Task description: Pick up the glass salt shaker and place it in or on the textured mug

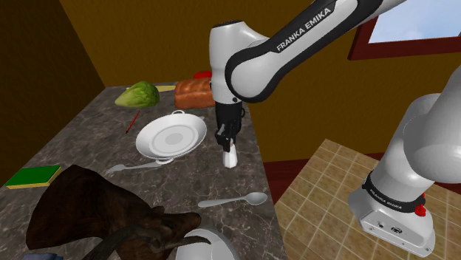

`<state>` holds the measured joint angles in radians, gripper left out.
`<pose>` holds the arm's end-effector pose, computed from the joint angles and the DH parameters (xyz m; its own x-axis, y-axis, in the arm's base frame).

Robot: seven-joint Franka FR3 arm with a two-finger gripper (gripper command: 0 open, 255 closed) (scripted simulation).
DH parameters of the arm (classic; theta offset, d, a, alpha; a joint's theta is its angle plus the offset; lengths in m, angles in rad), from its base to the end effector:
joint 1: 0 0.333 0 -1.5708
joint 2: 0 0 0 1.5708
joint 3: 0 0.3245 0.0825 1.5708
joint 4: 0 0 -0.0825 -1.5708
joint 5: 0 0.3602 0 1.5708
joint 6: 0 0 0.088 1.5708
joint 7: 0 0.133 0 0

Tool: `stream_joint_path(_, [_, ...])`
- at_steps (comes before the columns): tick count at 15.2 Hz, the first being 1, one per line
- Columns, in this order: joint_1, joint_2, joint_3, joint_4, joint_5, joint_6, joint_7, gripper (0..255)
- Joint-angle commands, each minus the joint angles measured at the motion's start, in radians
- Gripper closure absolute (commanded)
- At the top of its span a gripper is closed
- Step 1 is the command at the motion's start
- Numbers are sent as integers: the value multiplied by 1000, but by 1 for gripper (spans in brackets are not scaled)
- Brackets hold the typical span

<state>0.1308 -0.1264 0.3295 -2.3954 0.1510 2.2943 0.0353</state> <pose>0.4109 0.2108 0.3632 0.9480 0.3178 0.0143 0.3180 -0.9451 -0.0747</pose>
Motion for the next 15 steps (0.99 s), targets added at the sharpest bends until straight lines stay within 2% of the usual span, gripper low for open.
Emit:
stream_joint_path(1, [0, -13, -1, 9, 2, -22, -1, 255])
stream_joint_path(15, [-1, -103, -18, 119, 12, -221, -2, 255])
